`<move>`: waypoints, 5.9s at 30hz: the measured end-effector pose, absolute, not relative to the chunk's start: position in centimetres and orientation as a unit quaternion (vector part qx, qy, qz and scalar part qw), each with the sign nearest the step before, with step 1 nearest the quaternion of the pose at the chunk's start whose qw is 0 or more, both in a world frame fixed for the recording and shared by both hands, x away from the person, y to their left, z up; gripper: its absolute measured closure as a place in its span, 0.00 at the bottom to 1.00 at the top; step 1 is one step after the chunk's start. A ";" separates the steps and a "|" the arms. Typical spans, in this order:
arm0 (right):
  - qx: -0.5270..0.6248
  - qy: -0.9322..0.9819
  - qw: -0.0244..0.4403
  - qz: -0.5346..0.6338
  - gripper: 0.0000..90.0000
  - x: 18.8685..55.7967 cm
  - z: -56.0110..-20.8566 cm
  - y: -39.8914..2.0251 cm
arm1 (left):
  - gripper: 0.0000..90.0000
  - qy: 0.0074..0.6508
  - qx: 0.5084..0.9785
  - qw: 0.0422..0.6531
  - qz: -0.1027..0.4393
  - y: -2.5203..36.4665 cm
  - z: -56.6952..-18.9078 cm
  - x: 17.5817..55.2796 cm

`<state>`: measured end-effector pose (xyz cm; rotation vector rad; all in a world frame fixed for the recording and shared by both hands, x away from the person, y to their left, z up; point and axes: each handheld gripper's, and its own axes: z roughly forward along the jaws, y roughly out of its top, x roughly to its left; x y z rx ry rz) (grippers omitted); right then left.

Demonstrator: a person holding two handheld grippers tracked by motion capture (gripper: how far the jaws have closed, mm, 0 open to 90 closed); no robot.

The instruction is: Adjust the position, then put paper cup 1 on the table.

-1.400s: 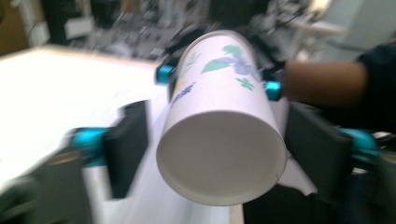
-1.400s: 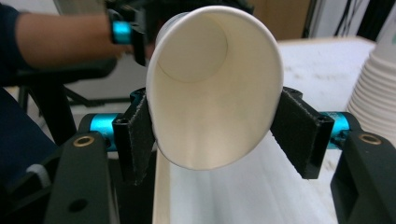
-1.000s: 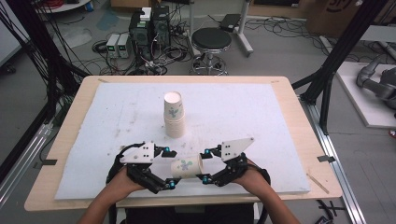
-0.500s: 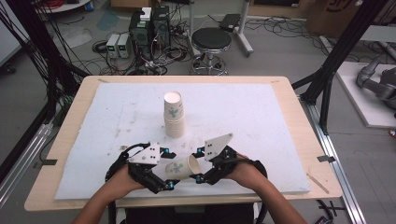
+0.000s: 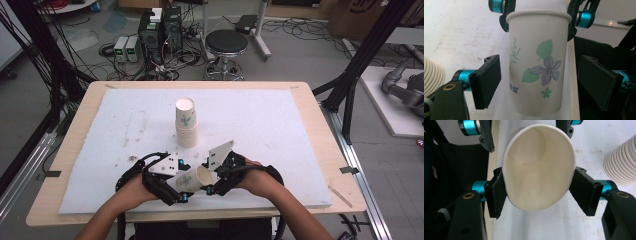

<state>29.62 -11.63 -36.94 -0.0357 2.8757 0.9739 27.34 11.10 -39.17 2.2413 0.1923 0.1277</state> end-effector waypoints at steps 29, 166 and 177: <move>-0.049 0.962 0.058 0.263 0.37 29.2 -36.0 -9.7 | 0.40 0.071 0.914 0.399 0.021 9.8 -39.3 28.1; 0.297 0.785 0.214 0.500 0.24 29.2 -40.4 -28.5 | 0.33 0.494 0.696 0.413 0.319 28.7 -44.8 31.8; 0.300 0.786 0.208 0.499 0.24 29.3 -40.5 -28.6 | 0.20 0.513 0.681 0.425 0.304 29.3 -43.8 29.6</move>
